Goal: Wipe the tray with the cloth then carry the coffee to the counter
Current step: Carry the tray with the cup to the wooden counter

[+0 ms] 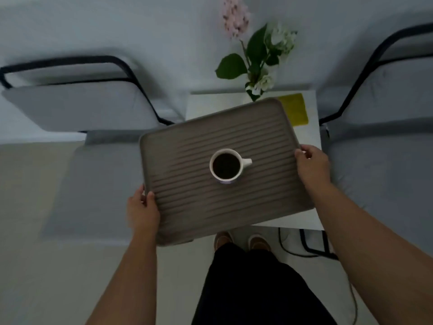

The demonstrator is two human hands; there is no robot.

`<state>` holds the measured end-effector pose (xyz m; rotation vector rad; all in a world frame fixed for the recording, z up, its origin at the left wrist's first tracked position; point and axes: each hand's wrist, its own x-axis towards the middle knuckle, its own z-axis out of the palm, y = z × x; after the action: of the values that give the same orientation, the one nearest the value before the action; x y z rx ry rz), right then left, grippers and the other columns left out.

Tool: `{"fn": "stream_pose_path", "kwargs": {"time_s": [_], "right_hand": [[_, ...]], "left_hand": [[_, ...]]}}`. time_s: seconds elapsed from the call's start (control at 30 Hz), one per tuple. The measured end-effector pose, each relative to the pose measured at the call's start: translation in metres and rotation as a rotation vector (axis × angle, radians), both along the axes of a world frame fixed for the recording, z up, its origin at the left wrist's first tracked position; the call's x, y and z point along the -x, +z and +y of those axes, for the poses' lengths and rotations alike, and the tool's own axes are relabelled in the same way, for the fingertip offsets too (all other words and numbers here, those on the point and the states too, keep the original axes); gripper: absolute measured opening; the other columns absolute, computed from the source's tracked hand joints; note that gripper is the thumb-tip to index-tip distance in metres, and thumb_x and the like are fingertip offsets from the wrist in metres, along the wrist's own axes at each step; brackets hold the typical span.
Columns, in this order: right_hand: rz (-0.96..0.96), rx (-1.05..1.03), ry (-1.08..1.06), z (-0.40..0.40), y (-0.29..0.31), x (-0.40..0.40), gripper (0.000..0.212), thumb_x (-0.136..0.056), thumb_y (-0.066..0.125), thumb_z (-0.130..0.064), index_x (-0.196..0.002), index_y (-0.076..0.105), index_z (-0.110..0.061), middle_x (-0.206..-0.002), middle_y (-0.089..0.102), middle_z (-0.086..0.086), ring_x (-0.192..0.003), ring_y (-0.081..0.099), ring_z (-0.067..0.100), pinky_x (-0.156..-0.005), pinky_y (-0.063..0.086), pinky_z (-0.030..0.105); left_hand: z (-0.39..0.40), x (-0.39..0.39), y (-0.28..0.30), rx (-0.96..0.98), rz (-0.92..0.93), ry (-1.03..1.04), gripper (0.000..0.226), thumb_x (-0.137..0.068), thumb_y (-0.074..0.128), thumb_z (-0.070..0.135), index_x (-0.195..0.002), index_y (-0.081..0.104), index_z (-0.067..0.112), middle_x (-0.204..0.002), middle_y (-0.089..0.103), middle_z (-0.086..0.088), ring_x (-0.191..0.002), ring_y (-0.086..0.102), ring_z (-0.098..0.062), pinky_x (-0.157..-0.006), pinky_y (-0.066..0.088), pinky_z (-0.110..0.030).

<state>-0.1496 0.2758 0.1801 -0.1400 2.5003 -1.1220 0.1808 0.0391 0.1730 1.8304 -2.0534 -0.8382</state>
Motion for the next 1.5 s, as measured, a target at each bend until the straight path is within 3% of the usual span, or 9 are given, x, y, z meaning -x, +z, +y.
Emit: {"fn": "stream_pose_path", "kwargs": {"time_s": [0.13, 0.3, 0.47, 0.7, 0.97, 1.1, 1.27, 1.37, 1.5], "right_hand": [[-0.03, 0.068, 0.098, -0.02, 0.047, 0.002, 0.03, -0.092, 0.051, -0.026, -0.118, 0.062, -0.018, -0.103, 0.066, 0.004, -0.095, 0.06, 0.021, -0.092, 0.049, 0.038], [0.0, 0.06, 0.385, -0.047, 0.099, -0.006, 0.033, -0.09, 0.055, -0.018, -0.123, 0.059, -0.017, -0.091, 0.062, 0.002, -0.086, 0.056, 0.021, -0.079, 0.043, 0.029], [0.048, 0.066, 0.655, -0.079, 0.137, -0.025, 0.036, -0.088, 0.057, -0.01, -0.123, 0.06, -0.015, -0.076, 0.054, -0.003, -0.078, 0.053, 0.021, -0.072, 0.039, 0.028], [0.176, 0.119, 0.943, -0.126, 0.173, -0.08, 0.034, -0.086, 0.057, -0.013, -0.119, 0.063, -0.017, -0.085, 0.064, 0.006, -0.082, 0.058, 0.026, -0.077, 0.044, 0.033], [0.144, 0.182, 1.204, -0.161, 0.205, -0.182, 0.03, -0.086, 0.057, -0.013, -0.115, 0.066, -0.019, -0.095, 0.07, 0.002, -0.092, 0.063, 0.025, -0.084, 0.047, 0.034], [0.086, 0.216, 1.332, -0.167, 0.214, -0.246, 0.034, -0.086, 0.056, -0.02, -0.119, 0.062, -0.024, -0.099, 0.071, 0.001, -0.091, 0.065, 0.023, -0.088, 0.052, 0.046], [0.036, 0.251, 1.442, -0.149, 0.239, -0.34, 0.036, -0.088, 0.058, -0.016, -0.124, 0.06, -0.015, -0.1, 0.067, 0.007, -0.094, 0.063, 0.028, -0.088, 0.05, 0.04], [-0.038, 0.272, 1.52, -0.133, 0.245, -0.395, 0.034, -0.09, 0.056, -0.008, -0.124, 0.059, -0.008, -0.1, 0.066, 0.015, -0.087, 0.06, 0.027, -0.075, 0.044, 0.03], [-0.093, 0.255, 1.642, -0.111, 0.247, -0.466, 0.035, -0.089, 0.056, -0.01, -0.124, 0.059, -0.012, -0.094, 0.067, 0.01, -0.078, 0.062, 0.027, -0.07, 0.05, 0.035]], "left_hand": [[0.013, -0.017, 0.051, 0.009, 0.072, 0.124, 0.039, -0.093, 0.055, 0.018, -0.132, 0.056, 0.01, -0.104, 0.065, -0.018, -0.091, 0.061, -0.033, -0.086, 0.047, -0.041], [0.038, -0.049, 0.108, 0.033, 0.131, 0.262, 0.038, -0.094, 0.055, 0.015, -0.131, 0.056, 0.013, -0.098, 0.062, -0.01, -0.087, 0.056, -0.024, -0.08, 0.042, -0.032], [0.053, -0.098, 0.149, 0.066, 0.146, 0.404, 0.039, -0.092, 0.057, 0.018, -0.131, 0.057, 0.019, -0.089, 0.063, -0.007, -0.089, 0.061, -0.029, -0.087, 0.047, -0.039], [0.1, -0.175, 0.188, 0.1, 0.189, 0.571, 0.038, -0.093, 0.057, 0.014, -0.13, 0.057, 0.019, -0.085, 0.062, -0.004, -0.085, 0.059, -0.027, -0.085, 0.047, -0.039], [0.184, -0.265, 0.221, 0.205, 0.311, 0.805, 0.035, -0.093, 0.055, 0.011, -0.127, 0.06, 0.02, -0.082, 0.061, 0.001, -0.078, 0.059, -0.022, -0.075, 0.047, -0.034], [0.24, -0.309, 0.234, 0.272, 0.363, 0.948, 0.035, -0.093, 0.055, 0.008, -0.125, 0.062, 0.021, -0.077, 0.058, 0.001, -0.072, 0.058, -0.02, -0.068, 0.047, -0.032], [0.324, -0.368, 0.253, 0.311, 0.411, 1.137, 0.035, -0.092, 0.058, 0.011, -0.123, 0.063, 0.027, -0.083, 0.063, 0.001, -0.08, 0.063, -0.022, -0.084, 0.055, -0.043], [0.379, -0.392, 0.264, 0.361, 0.452, 1.26, 0.034, -0.091, 0.058, 0.008, -0.12, 0.065, 0.026, -0.083, 0.065, 0.001, -0.079, 0.062, -0.019, -0.081, 0.054, -0.038], [0.45, -0.416, 0.272, 0.405, 0.538, 1.42, 0.035, -0.091, 0.057, 0.006, -0.121, 0.065, 0.022, -0.096, 0.07, -0.007, -0.088, 0.067, -0.025, -0.085, 0.055, -0.04]]}}
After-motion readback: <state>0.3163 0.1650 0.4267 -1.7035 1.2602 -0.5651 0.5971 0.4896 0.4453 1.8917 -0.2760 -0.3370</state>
